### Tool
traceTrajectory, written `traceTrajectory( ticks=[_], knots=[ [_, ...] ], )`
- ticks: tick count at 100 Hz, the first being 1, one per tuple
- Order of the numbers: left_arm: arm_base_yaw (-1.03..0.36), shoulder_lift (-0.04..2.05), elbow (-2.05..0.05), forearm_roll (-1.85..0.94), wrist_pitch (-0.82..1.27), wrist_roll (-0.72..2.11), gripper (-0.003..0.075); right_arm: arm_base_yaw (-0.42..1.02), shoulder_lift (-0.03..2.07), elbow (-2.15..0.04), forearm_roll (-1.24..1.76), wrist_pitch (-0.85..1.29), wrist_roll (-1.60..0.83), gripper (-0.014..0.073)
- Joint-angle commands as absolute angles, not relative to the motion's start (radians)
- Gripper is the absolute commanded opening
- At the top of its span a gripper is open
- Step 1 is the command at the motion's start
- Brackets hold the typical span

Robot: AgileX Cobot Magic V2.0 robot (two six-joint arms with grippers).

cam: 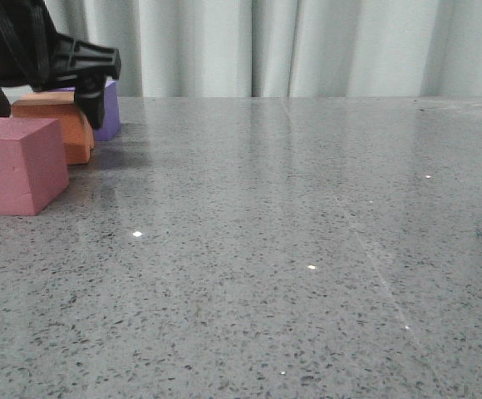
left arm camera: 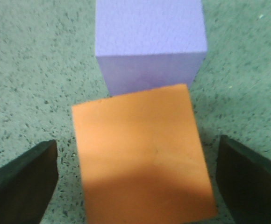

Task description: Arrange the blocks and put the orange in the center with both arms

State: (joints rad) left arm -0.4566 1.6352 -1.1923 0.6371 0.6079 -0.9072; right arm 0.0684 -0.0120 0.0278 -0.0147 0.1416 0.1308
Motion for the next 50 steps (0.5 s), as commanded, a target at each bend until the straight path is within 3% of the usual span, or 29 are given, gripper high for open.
traceTrajectory(
  ticks=[1,50],
  knots=[
    [-0.455,1.555,-1.216,0.661,0.582,-0.904,0.0662,0.062,-0.033,0.014,-0.01,0.062,0.122,-0.0068],
    [-0.455,1.121,-1.132,0.682,0.603,-0.856,0.0662,0.062,-0.033,0.014,-0.01,0.062,0.122,-0.0068]
  ],
)
